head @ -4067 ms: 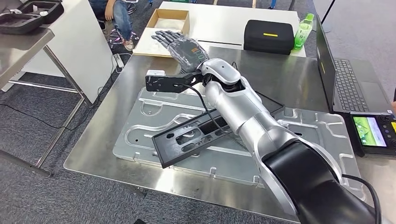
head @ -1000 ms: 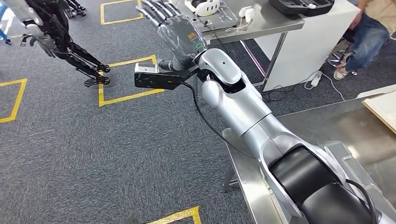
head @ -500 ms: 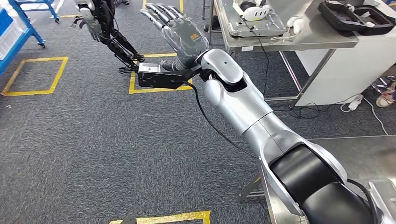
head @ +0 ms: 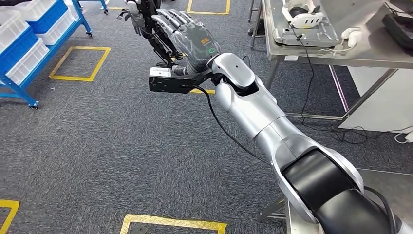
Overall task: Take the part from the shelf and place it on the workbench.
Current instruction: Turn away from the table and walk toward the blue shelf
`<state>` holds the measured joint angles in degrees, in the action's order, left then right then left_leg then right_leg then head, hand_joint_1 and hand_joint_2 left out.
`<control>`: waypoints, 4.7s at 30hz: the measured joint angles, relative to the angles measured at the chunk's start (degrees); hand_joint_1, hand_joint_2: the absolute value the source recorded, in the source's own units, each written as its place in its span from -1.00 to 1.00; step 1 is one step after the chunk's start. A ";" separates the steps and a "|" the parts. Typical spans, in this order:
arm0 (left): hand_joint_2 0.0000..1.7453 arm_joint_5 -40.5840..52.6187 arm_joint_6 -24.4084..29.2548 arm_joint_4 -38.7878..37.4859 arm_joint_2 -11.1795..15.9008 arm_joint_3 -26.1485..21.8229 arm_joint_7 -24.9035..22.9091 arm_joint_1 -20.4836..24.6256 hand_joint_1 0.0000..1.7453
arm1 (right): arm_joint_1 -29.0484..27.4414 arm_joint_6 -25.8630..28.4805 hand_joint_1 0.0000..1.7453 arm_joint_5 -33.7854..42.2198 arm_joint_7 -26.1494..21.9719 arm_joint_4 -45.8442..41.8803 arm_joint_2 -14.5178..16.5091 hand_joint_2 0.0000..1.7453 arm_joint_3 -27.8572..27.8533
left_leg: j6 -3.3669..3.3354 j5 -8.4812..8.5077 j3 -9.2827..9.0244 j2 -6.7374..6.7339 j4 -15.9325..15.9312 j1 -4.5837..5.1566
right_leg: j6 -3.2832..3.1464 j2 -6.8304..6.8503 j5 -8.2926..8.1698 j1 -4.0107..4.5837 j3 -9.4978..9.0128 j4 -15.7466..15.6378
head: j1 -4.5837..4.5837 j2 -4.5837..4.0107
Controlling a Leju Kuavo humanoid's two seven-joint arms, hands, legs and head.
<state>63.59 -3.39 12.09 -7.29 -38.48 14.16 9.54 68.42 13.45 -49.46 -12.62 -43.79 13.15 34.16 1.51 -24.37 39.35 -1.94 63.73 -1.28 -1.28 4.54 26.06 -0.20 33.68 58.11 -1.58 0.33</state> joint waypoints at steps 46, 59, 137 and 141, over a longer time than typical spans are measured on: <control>-1.00 1.55 -0.62 0.00 -0.79 -1.08 -2.29 0.83 -1.00 | -3.51 1.75 -1.00 2.21 -1.20 3.43 -3.56 1.00 0.99 | -3.48 1.31 -3.22 7.63 -5.58 0.77 | 1.55 -7.02 0.64 -0.48 4.61 6.93 | 0.04 0.00; -1.00 1.84 -0.43 -0.02 -0.34 -1.12 -1.94 -0.10 -1.00 | -5.50 4.38 -1.00 3.85 -3.26 5.49 -4.15 1.00 0.98 | -0.17 -3.52 4.25 2.09 7.74 0.10 | -0.02 -1.75 -0.91 -0.60 0.54 -0.60 | -0.21 0.00; -1.00 3.38 -1.37 -0.04 -0.15 -3.43 1.91 -2.77 -1.00 | -38.22 0.46 -1.00 6.24 12.23 29.66 -13.28 -1.00 -9.85 | -3.87 0.32 -5.06 3.02 -6.50 0.78 | 2.99 -4.12 5.52 -0.70 5.18 12.24 | -0.43 0.00; -1.00 3.28 -1.48 -0.04 -0.31 -3.66 2.40 -2.89 -1.00 | -39.85 0.27 -1.00 7.49 12.16 29.86 -13.18 -1.00 -11.89 | -2.83 -0.38 -4.84 3.64 -5.62 1.08 | 2.26 -4.42 0.47 -0.53 0.51 0.85 | -0.44 0.00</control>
<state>66.87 -4.87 12.04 -7.60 -42.15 16.56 6.65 28.57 13.72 -41.97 -0.46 -13.93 -0.03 22.28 -1.32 -24.75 34.51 1.70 58.10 -0.20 0.99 0.11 26.53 -0.73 34.19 58.96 -2.02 0.33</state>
